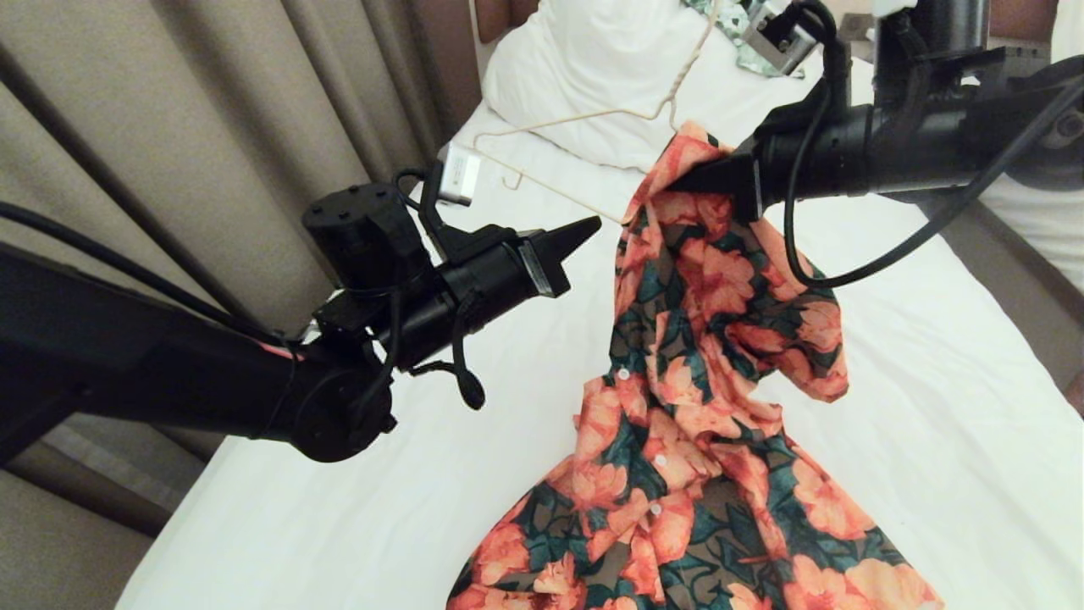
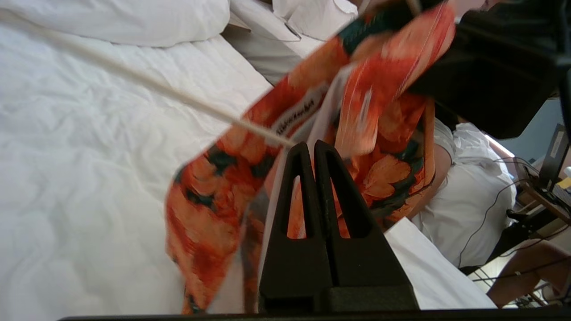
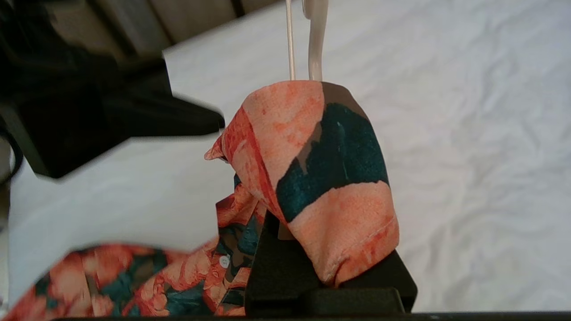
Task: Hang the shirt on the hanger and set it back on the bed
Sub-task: Hook the other side of the shirt onto the hanger
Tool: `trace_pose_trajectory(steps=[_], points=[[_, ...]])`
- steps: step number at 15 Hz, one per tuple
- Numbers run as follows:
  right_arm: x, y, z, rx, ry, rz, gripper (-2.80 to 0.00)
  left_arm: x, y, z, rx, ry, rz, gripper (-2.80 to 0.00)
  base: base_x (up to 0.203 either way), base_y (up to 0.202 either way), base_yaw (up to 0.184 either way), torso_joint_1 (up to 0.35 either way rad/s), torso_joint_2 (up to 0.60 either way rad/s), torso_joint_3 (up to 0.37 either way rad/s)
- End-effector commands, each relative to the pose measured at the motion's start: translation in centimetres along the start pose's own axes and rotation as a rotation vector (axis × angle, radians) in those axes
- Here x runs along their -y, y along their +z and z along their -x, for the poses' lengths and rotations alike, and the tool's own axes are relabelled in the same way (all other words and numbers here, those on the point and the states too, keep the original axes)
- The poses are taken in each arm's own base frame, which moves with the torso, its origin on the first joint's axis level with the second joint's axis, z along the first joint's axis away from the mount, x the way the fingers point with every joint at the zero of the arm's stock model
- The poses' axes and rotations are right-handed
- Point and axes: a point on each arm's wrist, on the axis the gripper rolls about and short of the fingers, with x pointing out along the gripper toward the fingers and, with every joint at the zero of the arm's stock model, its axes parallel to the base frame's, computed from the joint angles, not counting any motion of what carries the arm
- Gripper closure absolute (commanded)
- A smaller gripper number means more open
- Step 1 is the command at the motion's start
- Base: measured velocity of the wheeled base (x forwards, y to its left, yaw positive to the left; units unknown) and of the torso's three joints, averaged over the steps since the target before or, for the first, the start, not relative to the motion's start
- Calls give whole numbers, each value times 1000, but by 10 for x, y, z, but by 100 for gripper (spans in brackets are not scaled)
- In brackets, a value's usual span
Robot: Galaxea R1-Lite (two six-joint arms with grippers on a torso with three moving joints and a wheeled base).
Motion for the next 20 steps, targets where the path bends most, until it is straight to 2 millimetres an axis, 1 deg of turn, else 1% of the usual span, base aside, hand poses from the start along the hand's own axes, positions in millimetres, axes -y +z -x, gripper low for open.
trace_pose_trajectory(steps=[1,2,3,5,6,8,9,11,12,14,15,17,20], points=[[-5,12,3,59,0,9,0,2,3,2,10,-5,-2,0,0,0,0,0,0,0],[-7,16,9,65,-3,9,0,2,3,2,10,-4,-2,0,0,0,0,0,0,0],[-10,21,19,57,-6,3,0,2,2,1,7,-6,0,0,0,0,0,0,0,0],[-6,11,36,-56,-19,-58,0,6,-3,-1,-7,-17,7,0,0,0,0,0,0,0],[1,3,44,-117,-40,-68,0,8,-6,-1,-16,-21,11,0,0,0,0,0,0,0],[18,-20,54,-247,-71,-58,0,8,-11,-3,-29,-23,3,0,0,0,0,0,0,0],[25,-31,53,-293,-74,-68,0,8,-13,-3,-35,-22,3,0,0,0,0,0,0,0],[51,-60,57,-381,-108,-105,0,8,-16,-5,-52,-17,8,0,0,0,0,0,0,0],[60,-74,56,-415,-112,-115,0,8,-16,-6,-53,-19,9,0,0,0,0,0,0,0],[79,-102,63,-484,-132,-146,0,12,-22,-8,-73,-27,19,0,0,0,0,0,0,0],[85,-113,67,-513,-134,-162,0,15,-25,-10,-85,-21,26,0,0,0,0,0,0,0],[85,-129,77,-561,-128,-209,0,22,-36,-20,-135,16,42,0,0,0,0,0,0,0],[73,-136,100,-587,-130,-258,0,30,-59,-35,-230,116,31,0,0,0,0,0,0,0]])
